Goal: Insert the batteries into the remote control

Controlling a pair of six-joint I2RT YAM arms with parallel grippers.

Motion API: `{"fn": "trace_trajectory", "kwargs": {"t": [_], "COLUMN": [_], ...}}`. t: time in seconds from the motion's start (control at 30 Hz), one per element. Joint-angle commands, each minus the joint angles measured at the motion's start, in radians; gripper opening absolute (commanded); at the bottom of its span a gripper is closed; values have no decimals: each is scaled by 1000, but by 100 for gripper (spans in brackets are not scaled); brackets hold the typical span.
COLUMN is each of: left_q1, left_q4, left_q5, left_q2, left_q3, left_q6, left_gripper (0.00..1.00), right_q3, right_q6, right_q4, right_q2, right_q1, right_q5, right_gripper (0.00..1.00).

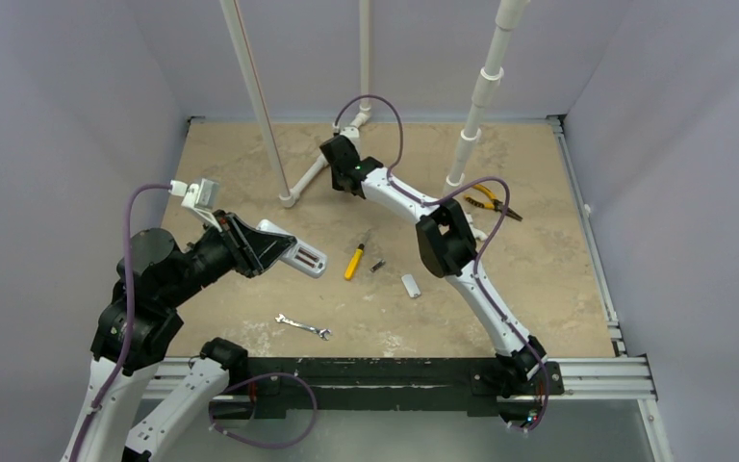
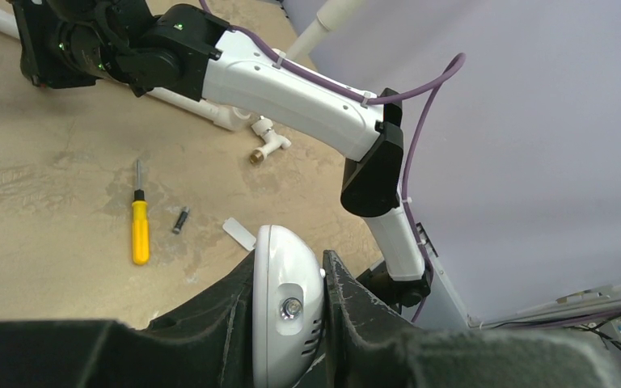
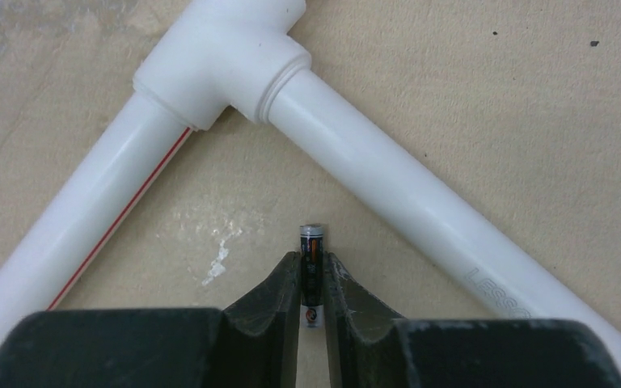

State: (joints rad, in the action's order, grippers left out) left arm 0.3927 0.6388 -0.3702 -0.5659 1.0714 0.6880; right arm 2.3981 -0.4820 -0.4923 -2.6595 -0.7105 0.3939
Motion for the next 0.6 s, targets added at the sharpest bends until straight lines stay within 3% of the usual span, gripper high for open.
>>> {"fn": "trace_trajectory", "kwargs": {"t": [0.0,0.23,0.57], "left_q1": [-7,-6,-6], "left_q4": [-36,-51,-46], "left_q5": [-8,-15,-10], "left_q2": [3,-4,-12], "left_q3": [0,-13,-11], "left_q6": [8,21,16], "left_gripper": [0,0,0], "right_q3": [-53,-172,-710], "right_q6": [125,193,281], "right_q4": [-157,-130,87], "right_q2": [26,81,449], "right_q1": [-19,-24,-14], "right_q5": [-35,-56,-37], "right_gripper": [13,3,0]}}
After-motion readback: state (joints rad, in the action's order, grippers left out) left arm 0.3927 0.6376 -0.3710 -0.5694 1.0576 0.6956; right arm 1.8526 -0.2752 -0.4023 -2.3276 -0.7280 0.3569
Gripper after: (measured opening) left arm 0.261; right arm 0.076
